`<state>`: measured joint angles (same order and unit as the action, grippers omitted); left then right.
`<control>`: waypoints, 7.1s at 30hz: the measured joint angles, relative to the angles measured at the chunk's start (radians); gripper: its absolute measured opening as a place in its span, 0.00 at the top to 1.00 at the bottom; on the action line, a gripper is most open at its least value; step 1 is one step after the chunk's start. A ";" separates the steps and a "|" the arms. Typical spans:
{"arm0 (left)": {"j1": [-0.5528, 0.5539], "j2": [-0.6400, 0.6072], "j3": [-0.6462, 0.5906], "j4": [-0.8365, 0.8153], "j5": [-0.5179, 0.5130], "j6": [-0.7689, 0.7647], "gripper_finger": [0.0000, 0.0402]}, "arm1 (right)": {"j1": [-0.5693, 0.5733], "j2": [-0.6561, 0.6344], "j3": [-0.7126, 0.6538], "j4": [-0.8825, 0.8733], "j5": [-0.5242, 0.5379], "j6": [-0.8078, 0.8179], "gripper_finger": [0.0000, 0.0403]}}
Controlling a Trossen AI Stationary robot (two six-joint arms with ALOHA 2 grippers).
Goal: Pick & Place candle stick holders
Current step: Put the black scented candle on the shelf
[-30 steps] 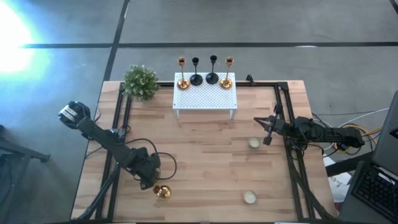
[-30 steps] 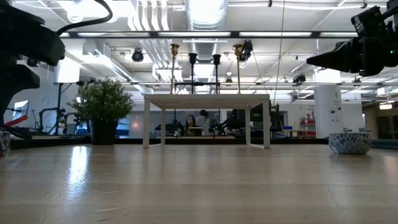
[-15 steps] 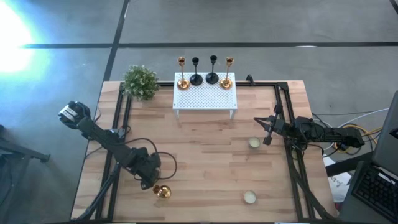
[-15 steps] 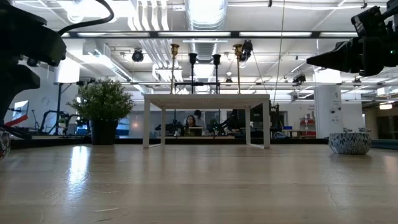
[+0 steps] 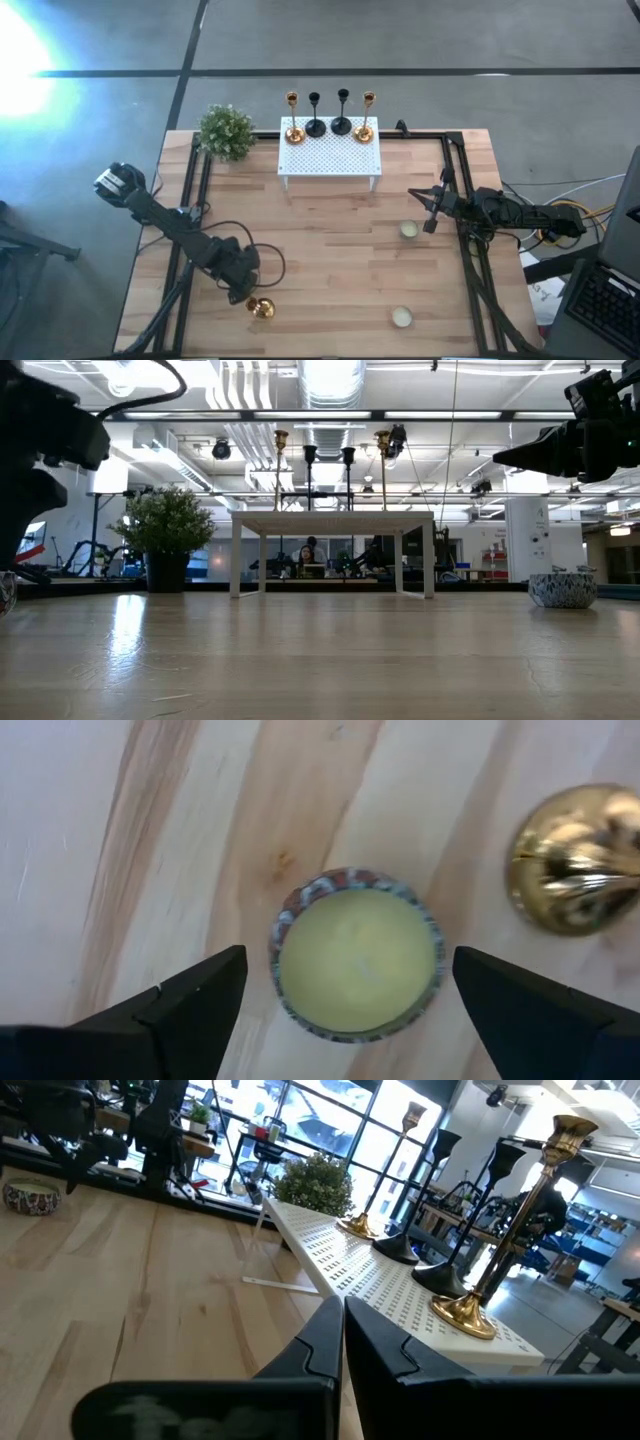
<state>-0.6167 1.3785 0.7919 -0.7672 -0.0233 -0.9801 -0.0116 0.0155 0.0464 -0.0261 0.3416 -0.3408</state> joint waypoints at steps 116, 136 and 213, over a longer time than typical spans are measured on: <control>0.821 0.091 0.602 -0.120 -0.005 1.073 0.24 | 0.000 0.000 0.000 0.000 0.000 0.000 0.98; 0.860 0.427 0.992 -0.148 -0.004 1.233 0.24 | 0.000 0.000 0.000 0.000 0.000 0.000 0.98; 1.086 0.818 1.543 -0.517 0.052 1.591 0.24 | 0.000 0.000 0.000 0.000 0.000 0.000 0.98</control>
<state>0.4698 2.1960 2.3352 -1.2839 0.0292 0.6110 -0.0116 0.0154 0.0463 -0.0261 0.3416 -0.3408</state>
